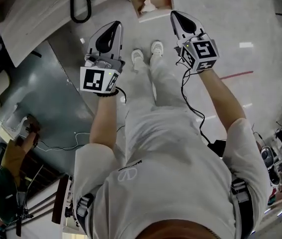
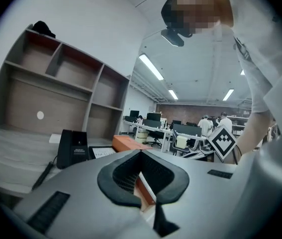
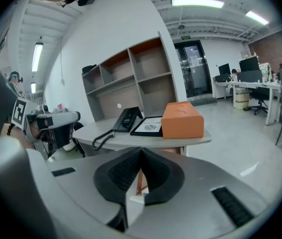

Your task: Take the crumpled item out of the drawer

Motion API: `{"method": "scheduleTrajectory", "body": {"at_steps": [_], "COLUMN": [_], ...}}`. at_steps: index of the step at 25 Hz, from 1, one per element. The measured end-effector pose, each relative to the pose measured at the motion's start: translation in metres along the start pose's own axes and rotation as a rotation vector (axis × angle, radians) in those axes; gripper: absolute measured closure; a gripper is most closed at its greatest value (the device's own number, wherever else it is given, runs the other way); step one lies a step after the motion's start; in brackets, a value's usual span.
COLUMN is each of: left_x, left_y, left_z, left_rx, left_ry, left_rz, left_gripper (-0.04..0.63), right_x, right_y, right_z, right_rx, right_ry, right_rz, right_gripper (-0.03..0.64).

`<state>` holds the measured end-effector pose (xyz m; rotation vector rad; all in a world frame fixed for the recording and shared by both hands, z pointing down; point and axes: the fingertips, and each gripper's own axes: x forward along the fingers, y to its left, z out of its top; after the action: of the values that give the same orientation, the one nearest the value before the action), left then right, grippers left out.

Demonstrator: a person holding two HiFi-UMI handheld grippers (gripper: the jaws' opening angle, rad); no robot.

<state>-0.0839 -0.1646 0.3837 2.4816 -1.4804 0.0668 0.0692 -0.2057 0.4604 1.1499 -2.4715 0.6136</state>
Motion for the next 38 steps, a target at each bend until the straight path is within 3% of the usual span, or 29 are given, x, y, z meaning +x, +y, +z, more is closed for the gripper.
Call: {"method": "scheduleTrajectory", "body": {"at_steps": [5, 10, 12, 13, 14, 17, 18, 20, 21, 25, 26, 38], "left_x": [0.018, 0.032, 0.041, 0.044, 0.047, 0.053, 0.054, 0.057, 0.058, 0.057, 0.056, 0.061], "left_y": [0.017, 0.024, 0.028, 0.03, 0.032, 0.036, 0.037, 0.037, 0.037, 0.034, 0.034, 0.031], "left_z": [-0.077, -0.116, -0.126, -0.131, -0.136, -0.153, -0.157, -0.165, -0.168, -0.178, -0.181, -0.21], "left_rx": [-0.064, -0.134, -0.141, -0.141, -0.142, -0.145, -0.146, -0.148, -0.15, -0.158, -0.161, -0.19], "left_ry": [0.062, 0.074, 0.066, 0.064, 0.065, 0.072, 0.072, 0.071, 0.07, 0.073, 0.073, 0.097], "left_rz": [0.018, 0.004, -0.008, -0.015, -0.021, -0.036, -0.039, -0.045, -0.049, -0.058, -0.058, -0.072], "left_gripper": [0.597, 0.595, 0.597, 0.597, 0.597, 0.597, 0.597, 0.597, 0.597, 0.597, 0.597, 0.597], "right_x": [0.041, 0.065, 0.077, 0.082, 0.088, 0.101, 0.106, 0.113, 0.115, 0.122, 0.125, 0.146], "right_y": [0.004, 0.006, 0.004, 0.004, 0.004, 0.003, 0.003, 0.0, -0.002, -0.005, -0.005, -0.021], "right_z": [-0.049, -0.083, -0.091, -0.096, -0.102, -0.12, -0.126, -0.137, -0.142, -0.159, -0.162, -0.181], "right_rx": [0.013, 0.025, 0.021, 0.022, 0.025, 0.023, 0.025, 0.027, 0.028, 0.025, 0.023, 0.004], "right_ry": [0.053, 0.089, 0.096, 0.102, 0.109, 0.134, 0.144, 0.167, 0.179, 0.212, 0.218, 0.281], "right_rz": [0.02, 0.013, 0.012, 0.016, 0.018, 0.016, 0.019, 0.021, 0.022, 0.02, 0.021, -0.018], "right_gripper": [0.617, 0.617, 0.617, 0.559, 0.545, 0.538, 0.482, 0.468, 0.407, 0.348, 0.296, 0.295]}}
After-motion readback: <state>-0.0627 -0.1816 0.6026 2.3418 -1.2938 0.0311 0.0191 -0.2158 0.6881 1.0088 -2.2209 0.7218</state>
